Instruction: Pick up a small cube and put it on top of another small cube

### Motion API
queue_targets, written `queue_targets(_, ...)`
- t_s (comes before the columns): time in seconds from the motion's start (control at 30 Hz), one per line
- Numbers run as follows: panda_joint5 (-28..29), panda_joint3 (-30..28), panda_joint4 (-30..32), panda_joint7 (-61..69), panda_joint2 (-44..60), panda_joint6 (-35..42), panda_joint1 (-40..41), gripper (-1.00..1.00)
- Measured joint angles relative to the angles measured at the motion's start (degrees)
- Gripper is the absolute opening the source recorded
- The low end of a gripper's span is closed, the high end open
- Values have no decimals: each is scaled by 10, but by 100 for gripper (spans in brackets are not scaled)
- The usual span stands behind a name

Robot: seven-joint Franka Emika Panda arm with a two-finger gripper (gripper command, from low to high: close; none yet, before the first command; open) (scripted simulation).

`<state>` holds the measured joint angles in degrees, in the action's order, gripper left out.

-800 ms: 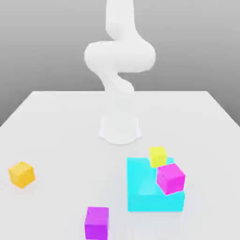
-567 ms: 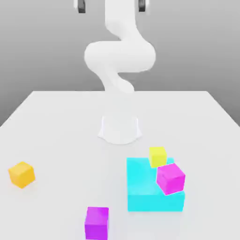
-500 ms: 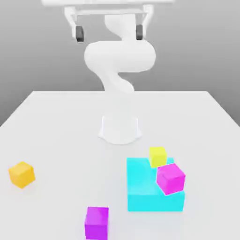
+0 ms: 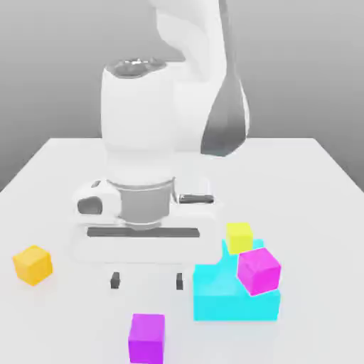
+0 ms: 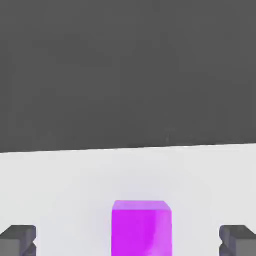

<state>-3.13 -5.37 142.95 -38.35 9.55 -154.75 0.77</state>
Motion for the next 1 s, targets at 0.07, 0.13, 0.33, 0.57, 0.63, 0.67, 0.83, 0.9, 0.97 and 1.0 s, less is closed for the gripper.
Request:
queue_targets(0.07,-3,1,1,4,41,-25,3,0)
queue_targets(0.13,-9,9,-4,9,83,-56,10,0)
queue_targets(0.33,-18,20,-14,16,136,-99,19,-100)
queue_targets(0.57,-5,12,-4,7,83,-56,14,-100)
queue_targets(0.63,2,8,4,1,42,-23,10,-100)
queue_targets(0.67,2,15,10,2,22,-9,5,-100)
queue_targets(0.83,-7,61,45,12,-81,59,-53,-100)
queue_targets(0.9,-8,72,60,14,-123,86,-84,-100)
queue_targets(0.97,-6,85,74,14,-164,113,-102,-100)
queue_targets(1.0,-5,93,81,14,-185,126,-110,-100)
